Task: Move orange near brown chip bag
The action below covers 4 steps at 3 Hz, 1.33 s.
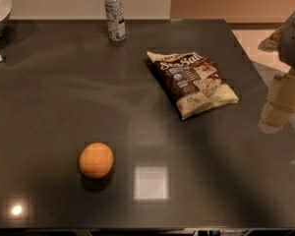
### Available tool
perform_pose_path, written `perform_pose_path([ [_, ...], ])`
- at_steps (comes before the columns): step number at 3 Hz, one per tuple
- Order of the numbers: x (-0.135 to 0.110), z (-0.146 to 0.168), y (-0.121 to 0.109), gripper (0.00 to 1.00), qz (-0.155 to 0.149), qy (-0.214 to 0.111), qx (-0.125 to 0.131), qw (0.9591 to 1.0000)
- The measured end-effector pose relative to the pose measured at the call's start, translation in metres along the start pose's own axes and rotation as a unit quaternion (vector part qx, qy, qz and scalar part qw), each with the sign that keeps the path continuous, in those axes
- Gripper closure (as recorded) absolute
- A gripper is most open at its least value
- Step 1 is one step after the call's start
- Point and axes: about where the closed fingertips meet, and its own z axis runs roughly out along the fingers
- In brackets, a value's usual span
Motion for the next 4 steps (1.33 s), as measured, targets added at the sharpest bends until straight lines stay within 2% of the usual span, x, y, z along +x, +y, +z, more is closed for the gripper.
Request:
perform_pose_path([
  [2,-0.007,0.001,-0.001,0.0,-0.007,-0.007,-0.002,1.0],
  [3,-0.029,0.008,-0.002,0.0,-0.023,-0.035,-0.014,0.999],
  [4,-0.065,0.022,0.001,0.0,-0.052,-0.082,-0.034,0.9947],
])
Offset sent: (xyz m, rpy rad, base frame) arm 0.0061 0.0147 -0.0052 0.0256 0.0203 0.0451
